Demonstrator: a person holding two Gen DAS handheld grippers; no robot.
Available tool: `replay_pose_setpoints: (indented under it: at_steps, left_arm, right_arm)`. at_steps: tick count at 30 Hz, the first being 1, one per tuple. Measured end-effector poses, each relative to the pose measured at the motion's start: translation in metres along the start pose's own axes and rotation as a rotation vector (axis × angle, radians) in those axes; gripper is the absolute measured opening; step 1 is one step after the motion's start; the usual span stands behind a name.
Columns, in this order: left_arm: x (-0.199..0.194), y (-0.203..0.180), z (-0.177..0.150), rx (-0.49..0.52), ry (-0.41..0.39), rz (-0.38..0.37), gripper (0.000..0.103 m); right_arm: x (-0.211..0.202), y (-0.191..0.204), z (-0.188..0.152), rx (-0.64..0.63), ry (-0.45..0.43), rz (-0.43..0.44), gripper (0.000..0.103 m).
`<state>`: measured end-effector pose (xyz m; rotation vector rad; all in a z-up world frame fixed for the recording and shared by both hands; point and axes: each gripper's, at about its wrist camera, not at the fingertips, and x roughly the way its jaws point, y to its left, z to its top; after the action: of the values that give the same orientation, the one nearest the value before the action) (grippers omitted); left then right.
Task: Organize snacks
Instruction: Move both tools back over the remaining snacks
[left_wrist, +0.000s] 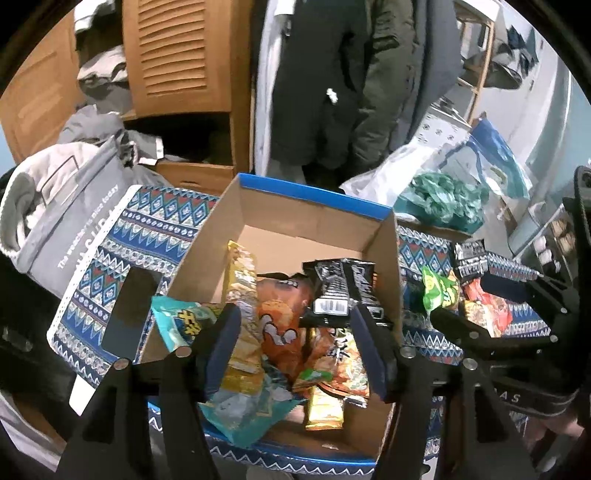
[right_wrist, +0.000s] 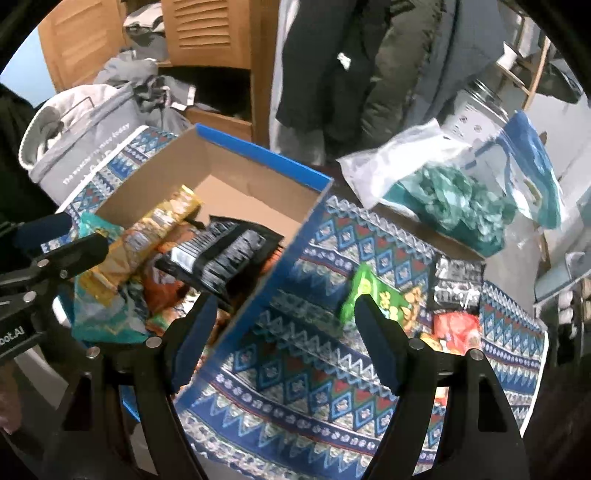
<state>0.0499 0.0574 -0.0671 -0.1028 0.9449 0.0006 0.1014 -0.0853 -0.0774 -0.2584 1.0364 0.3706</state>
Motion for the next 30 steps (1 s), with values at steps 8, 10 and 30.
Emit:
replay_pose_setpoints:
  at_steps: [8,10,30]
  left_arm:
    - [0.002,-0.027,-0.004,0.062,0.007,-0.003,0.069]
    - [0.003,-0.034,-0.004,0.07,0.014,-0.008,0.07]
    - [0.024,-0.109,-0.017,0.179,0.094,-0.037,0.073]
  right_arm:
    - [0.003,-0.03,-0.019,0.048,0.024,-0.022,0.077]
    - [0.004,-0.04,-0.025,0.064,0.031,-0.028,0.077]
    - [0.012,-0.144,-0.077,0.263,0.088,-0.083,0.077]
